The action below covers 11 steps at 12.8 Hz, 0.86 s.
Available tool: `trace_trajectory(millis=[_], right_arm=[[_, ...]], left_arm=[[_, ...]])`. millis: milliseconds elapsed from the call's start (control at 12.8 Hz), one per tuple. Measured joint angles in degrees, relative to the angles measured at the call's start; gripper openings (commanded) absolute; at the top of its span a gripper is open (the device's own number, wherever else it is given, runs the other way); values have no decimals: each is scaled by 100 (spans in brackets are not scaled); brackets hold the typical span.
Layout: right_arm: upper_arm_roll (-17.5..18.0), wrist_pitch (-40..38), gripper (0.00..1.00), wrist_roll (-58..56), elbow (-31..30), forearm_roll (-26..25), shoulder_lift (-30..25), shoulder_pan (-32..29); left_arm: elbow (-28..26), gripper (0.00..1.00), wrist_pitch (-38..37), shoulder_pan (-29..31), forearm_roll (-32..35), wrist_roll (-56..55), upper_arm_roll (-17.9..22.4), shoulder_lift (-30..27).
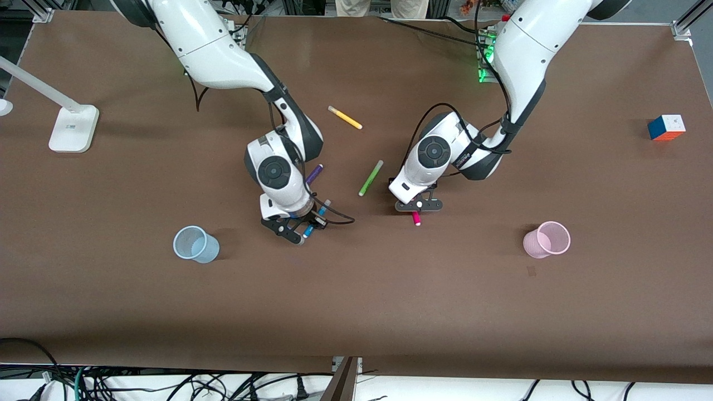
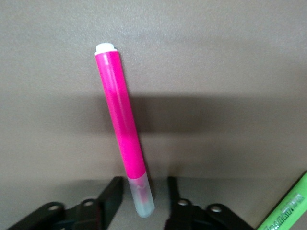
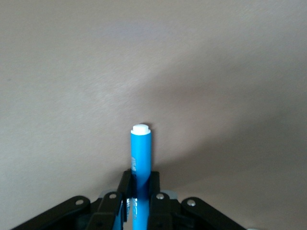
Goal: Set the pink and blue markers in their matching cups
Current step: 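Lift the blue marker with the right gripper toward the blue cup, then drop the blue marker into the blue cup while the left gripper carries pink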
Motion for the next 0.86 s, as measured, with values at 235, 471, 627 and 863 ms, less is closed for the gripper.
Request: trace_trajectory(millis=[235, 471, 627, 863], right_arm=[[456, -814, 0, -518, 87, 27, -369, -865], [619, -2008, 0, -1658, 277, 788, -969, -1679], [620, -2910, 0, -2329, 572, 1147, -1167, -2243], [624, -3635, 0, -3284, 794, 1757, -1168, -3068]], left_arm=[[33, 0, -156, 1, 19, 0, 3, -21], [380, 0, -1043, 14, 44, 46, 12, -77], [970, 0, -2162, 17, 53, 228, 13, -133], [1946, 0, -4015, 64, 60, 1053, 92, -212]])
